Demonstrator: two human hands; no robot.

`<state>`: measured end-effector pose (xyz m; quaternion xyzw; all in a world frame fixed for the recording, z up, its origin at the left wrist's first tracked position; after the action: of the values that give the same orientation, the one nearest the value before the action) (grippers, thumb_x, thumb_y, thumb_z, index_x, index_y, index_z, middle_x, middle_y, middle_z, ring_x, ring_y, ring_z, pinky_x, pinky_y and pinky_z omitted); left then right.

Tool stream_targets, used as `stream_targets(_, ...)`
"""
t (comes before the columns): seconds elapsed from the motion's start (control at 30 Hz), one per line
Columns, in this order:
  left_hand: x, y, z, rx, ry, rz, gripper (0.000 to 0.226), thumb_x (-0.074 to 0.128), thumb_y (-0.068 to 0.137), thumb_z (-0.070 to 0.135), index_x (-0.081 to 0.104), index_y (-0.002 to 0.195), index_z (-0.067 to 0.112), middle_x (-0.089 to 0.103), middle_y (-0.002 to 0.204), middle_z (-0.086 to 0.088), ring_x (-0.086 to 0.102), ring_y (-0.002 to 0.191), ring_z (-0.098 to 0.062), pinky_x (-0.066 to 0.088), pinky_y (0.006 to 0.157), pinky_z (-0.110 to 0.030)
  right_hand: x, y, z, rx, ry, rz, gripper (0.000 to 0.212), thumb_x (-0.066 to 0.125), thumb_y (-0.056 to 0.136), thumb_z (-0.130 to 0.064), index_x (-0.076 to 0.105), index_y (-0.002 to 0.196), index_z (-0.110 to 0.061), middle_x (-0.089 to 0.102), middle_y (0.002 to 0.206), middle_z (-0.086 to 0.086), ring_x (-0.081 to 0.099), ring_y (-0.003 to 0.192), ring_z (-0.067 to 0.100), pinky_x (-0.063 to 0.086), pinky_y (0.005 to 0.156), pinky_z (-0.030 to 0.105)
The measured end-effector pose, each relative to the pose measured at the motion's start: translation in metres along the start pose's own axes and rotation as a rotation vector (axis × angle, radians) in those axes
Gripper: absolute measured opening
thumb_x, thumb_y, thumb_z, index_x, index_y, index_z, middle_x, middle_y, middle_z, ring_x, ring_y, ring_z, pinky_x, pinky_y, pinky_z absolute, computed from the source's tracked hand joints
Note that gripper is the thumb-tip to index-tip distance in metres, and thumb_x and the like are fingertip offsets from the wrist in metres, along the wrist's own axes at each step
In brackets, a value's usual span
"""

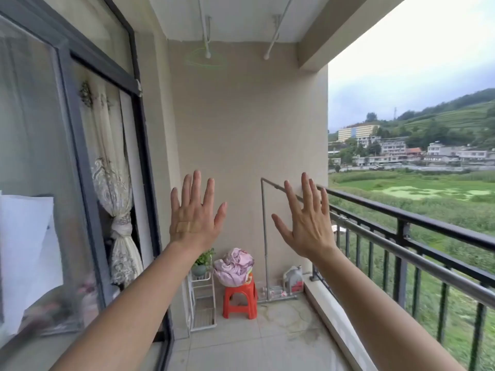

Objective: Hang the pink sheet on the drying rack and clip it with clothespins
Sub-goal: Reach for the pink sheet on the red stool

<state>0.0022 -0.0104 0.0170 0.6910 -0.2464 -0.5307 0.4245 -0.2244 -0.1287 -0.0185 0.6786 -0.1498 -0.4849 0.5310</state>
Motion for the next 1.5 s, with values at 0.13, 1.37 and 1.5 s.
stream_targets(0.13, 0.055, 0.017, -0.022, -0.016, 0.03, -0.022, 0.068, 0.02, 0.097, 0.056, 0.022, 0.153, 0.017, 0.008, 0.161, -0.017, 0.006, 0.148, -0.033, 0.013, 0.116, -0.057, 0.065, 0.012, -0.008, 0.008, -0.005, -0.023, 0.082, 0.032, 0.095, -0.068, 0.009, 0.16, -0.022, -0.009, 0.165, 0.019, -0.002, 0.153, 0.036, 0.008, 0.122, 0.057)
stream_targets(1.37, 0.926, 0.199, -0.161, -0.052, -0.027, -0.795, 0.068, 0.024, 0.097, 0.054, 0.014, 0.155, 0.02, -0.002, 0.162, -0.012, -0.002, 0.15, -0.027, -0.001, 0.117, -0.051, 0.939, 0.244, 0.108, -0.005, -0.007, -0.785, 0.099, 0.052, 0.091, -0.056, -0.016, 0.156, -0.026, -0.015, 0.163, 0.021, -0.005, 0.152, 0.038, 0.002, 0.121, 0.05)
stream_targets(1.5, 1.01, 0.215, -0.186, -0.03, -0.038, -0.848, 0.067, 0.017, 0.097, 0.054, 0.007, 0.155, 0.021, -0.007, 0.163, -0.009, -0.007, 0.149, -0.024, 0.002, 0.118, -0.05, 1.029, 0.273, 0.1, -0.088, 0.017, -0.839, 0.095, 0.049, 0.092, -0.056, -0.014, 0.157, -0.026, -0.016, 0.163, 0.02, -0.004, 0.152, 0.036, 0.003, 0.122, 0.049)
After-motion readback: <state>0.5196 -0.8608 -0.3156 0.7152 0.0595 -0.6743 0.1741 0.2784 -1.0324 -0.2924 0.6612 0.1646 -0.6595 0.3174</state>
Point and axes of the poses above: each hand's wrist, its own y-axis towards the middle knuckle, its own x-axis out of the palm, z = x × y, the point moved 2 cm from there along y, towards the middle knuckle
